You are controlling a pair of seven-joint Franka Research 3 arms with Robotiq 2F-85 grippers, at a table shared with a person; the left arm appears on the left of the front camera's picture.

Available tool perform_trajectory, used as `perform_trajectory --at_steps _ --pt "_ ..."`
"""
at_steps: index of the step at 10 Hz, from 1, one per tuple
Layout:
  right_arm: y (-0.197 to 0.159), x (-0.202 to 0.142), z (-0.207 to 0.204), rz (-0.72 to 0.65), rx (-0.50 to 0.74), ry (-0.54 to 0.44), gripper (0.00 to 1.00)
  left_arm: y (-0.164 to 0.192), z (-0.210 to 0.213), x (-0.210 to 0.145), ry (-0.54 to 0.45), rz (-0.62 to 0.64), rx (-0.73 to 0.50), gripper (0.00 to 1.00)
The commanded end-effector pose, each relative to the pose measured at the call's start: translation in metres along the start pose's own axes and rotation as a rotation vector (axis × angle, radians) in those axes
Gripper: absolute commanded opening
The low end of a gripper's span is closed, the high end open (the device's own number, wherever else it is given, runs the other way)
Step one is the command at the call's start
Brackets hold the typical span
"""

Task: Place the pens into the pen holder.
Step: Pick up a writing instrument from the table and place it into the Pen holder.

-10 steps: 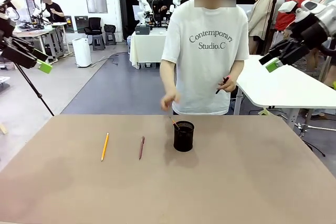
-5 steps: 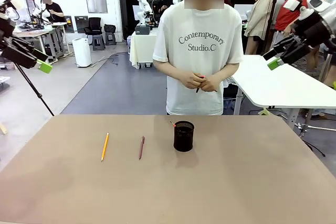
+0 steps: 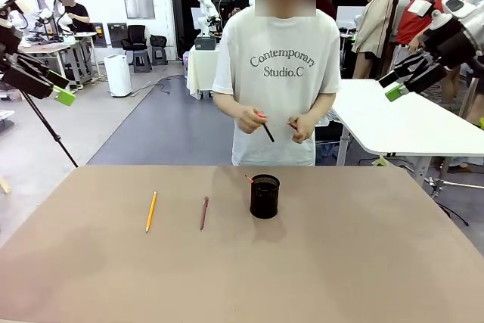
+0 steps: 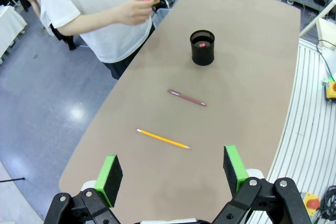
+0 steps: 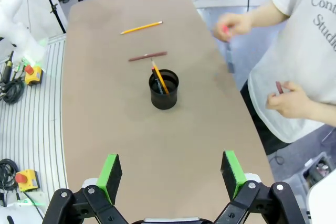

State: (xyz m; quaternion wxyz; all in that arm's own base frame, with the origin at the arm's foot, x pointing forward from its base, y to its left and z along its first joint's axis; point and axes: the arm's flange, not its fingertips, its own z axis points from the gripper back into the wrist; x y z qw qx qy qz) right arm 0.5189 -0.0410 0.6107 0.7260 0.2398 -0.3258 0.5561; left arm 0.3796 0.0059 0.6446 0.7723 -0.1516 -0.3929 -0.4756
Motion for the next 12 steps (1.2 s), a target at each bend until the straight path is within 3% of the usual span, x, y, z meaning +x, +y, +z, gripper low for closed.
perform_trajectory --at_steps 1,12 --pt "0.0 0.0019 0.0019 -0.003 -0.003 0.0 1.0 -0.0008 -0.0003 0.0023 -0.008 0.012 0.003 1.0" --pt "0.0 0.0019 0.0019 -0.003 -0.003 0.0 1.0 -0.0008 -0.0003 0.0023 -0.008 0.012 0.003 1.0"
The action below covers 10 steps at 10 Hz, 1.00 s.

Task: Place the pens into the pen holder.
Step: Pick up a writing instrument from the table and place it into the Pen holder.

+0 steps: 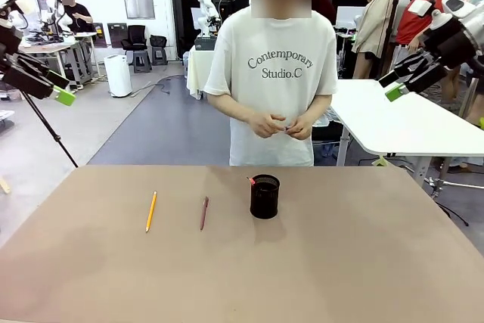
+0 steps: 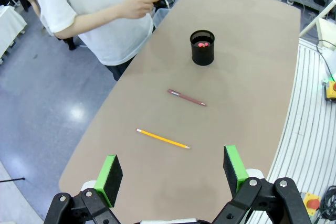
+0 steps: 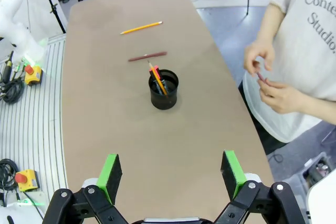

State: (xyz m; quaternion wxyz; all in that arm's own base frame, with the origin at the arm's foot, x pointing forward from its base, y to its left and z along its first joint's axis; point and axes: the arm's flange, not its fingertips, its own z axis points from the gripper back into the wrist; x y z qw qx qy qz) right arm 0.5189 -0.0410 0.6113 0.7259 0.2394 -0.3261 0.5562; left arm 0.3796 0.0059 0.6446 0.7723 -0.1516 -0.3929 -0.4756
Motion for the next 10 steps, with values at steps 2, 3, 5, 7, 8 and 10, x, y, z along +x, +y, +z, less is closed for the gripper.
perform_trajectory --at_steps 2,3,5,7,8,10 --pt "0.0 0.002 0.002 -0.004 -0.002 0.0 1.0 0.0 0.0 0.0 0.0 0.0 0.0 1.0" --pt "0.0 0.002 0.002 -0.004 -0.002 0.0 1.0 0.001 -0.008 0.012 0.187 0.107 0.097 1.0" --pt "0.0 0.002 0.002 -0.004 -0.002 0.0 1.0 0.007 -0.036 0.018 0.317 0.203 0.251 1.0" --pt "0.0 0.002 0.002 -0.004 -0.002 0.0 1.0 0.001 -0.077 0.009 0.356 0.286 0.316 1.0" --pt "0.0 0.002 0.002 -0.004 -0.002 0.0 1.0 0.002 -0.098 0.006 0.348 0.33 0.34 1.0" --pt "0.0 0.002 0.002 -0.004 -0.002 0.0 1.0 -0.005 -0.129 -0.002 0.392 0.35 0.434 1.0"
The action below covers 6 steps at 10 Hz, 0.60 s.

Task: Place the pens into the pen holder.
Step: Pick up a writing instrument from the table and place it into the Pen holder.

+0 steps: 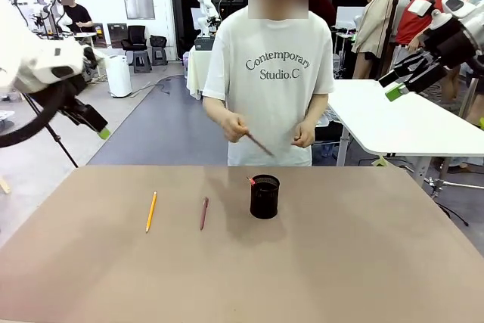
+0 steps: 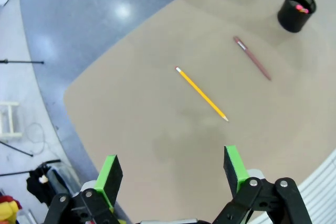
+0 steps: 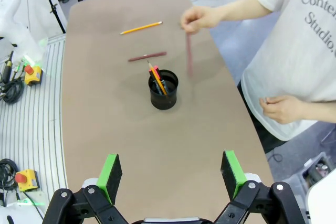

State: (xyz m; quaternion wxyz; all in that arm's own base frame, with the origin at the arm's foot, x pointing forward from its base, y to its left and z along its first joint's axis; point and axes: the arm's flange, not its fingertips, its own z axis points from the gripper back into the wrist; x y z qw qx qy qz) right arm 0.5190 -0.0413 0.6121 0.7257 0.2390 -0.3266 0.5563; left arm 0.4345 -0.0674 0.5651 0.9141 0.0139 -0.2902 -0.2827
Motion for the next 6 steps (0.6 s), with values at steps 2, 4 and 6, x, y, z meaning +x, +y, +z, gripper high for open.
perform_trajectory --at_steps 2,4,6 --pt "0.0003 0.0011 0.0008 -0.005 -0.001 0.0 1.0 -0.0057 -0.0076 0.0004 0.014 0.042 -0.014 1.0" --pt "0.0003 0.0011 0.0008 -0.005 -0.001 0.0 1.0 -0.0056 -0.0107 0.0001 0.008 0.017 0.026 1.0" --pt "0.0003 0.0011 0.0008 -0.005 -0.001 0.0 1.0 -0.0056 -0.0107 0.0001 0.008 0.017 0.026 1.0"
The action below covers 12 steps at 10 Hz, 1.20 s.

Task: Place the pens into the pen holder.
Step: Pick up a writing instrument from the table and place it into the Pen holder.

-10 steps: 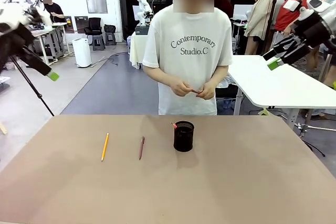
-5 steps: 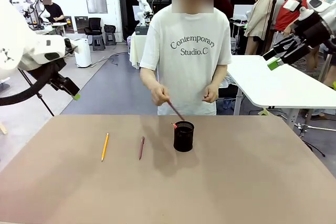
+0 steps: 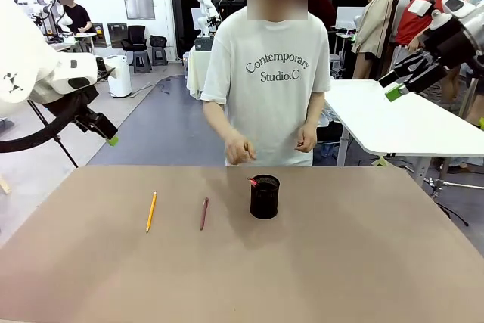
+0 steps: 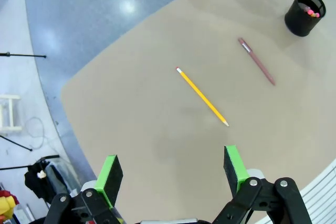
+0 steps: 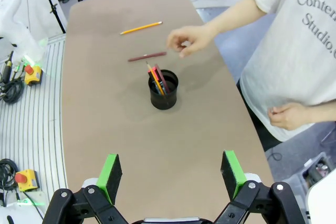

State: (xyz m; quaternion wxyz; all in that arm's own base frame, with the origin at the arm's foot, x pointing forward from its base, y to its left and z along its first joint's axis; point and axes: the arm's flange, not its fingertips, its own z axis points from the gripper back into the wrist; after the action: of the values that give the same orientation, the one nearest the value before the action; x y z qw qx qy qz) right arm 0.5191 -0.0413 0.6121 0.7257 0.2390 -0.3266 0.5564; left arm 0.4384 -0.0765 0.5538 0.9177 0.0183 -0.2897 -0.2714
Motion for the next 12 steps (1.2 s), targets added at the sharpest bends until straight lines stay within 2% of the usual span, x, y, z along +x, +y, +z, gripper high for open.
perform_trajectory --at_steps 1,2,3,5,7,9,12 --pt "0.0 0.001 0.001 -0.005 -0.001 0.0 1.0 -0.001 0.0 0.0 0.0 0.002 -0.001 1.0" --pt "0.0 0.001 0.001 -0.005 -0.001 0.0 1.0 0.008 -0.025 0.014 0.065 0.144 0.138 1.0" --pt "0.0 0.001 0.001 -0.005 -0.001 0.0 1.0 0.012 -0.04 0.023 0.1 0.221 0.183 1.0" --pt "0.0 0.001 0.001 -0.005 -0.001 0.0 1.0 0.021 -0.075 0.036 0.127 0.364 0.18 1.0" --pt "0.0 0.001 0.001 -0.005 -0.001 0.0 1.0 0.028 -0.115 0.038 0.225 0.506 0.101 1.0" --pt "0.0 0.001 0.001 -0.005 -0.001 0.0 1.0 0.032 -0.147 0.038 0.307 0.569 0.086 1.0" --pt "0.0 0.001 0.001 -0.005 -0.001 0.0 1.0 0.004 -0.183 0.038 0.401 0.522 0.025 1.0"
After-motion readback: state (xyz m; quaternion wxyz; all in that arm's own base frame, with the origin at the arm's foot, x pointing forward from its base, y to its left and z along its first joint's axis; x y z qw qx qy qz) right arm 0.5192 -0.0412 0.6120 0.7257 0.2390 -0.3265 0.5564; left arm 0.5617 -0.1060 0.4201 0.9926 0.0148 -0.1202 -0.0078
